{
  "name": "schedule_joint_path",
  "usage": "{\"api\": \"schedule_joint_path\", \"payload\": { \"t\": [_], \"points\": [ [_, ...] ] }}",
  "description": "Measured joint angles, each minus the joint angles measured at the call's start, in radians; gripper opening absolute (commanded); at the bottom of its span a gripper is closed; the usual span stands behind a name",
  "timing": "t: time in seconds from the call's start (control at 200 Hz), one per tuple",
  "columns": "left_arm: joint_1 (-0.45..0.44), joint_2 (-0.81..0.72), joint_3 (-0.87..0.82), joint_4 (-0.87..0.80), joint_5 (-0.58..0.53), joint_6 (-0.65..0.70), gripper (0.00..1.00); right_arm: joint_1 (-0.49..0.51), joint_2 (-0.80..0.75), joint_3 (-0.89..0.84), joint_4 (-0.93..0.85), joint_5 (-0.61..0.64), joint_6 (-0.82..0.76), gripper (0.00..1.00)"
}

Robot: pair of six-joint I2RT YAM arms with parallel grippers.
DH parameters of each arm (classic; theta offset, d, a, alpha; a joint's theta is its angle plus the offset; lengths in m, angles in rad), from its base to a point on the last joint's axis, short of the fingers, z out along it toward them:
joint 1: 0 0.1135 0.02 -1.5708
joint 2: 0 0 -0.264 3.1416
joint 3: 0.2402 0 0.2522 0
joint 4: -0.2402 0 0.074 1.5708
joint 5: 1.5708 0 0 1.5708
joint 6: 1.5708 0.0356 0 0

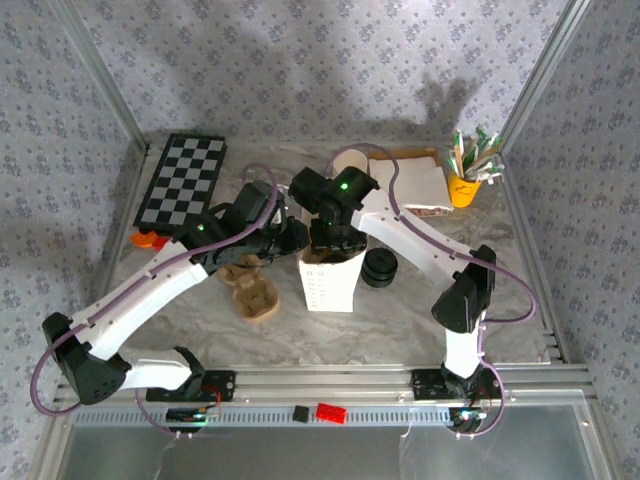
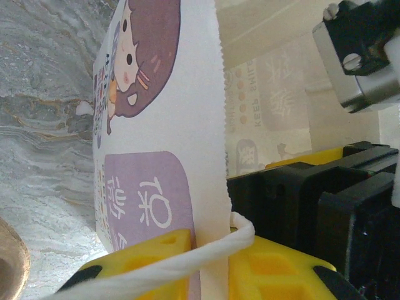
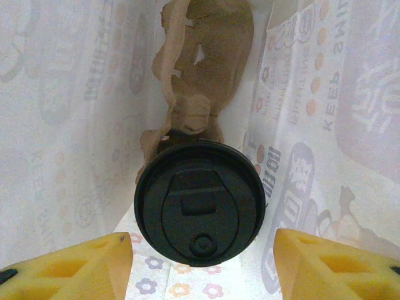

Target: Pack the takeout coffee

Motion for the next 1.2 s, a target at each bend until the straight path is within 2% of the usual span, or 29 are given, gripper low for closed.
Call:
{"api": "schedule_joint_path", "payload": {
  "t": [0.14, 0.72, 1.199],
  "points": [
    [0.0, 0.0, 0.0, 0.0, 0.0, 0.0, 0.22, 0.0, 0.0, 0.015, 0.0, 0.0, 0.0, 0.58],
    [0.005, -0.002, 0.0, -0.014, -0.001, 0.008, 0.36, 0.004, 0.0, 0.11, -0.028, -0.007, 0.0, 0.46],
    [0.013, -0.045, 0.013, -0.05, -0.019, 0.026, 0.45, 0.019, -0.004, 0.134, -0.043, -0.007, -0.001, 0.41]
  ]
}}
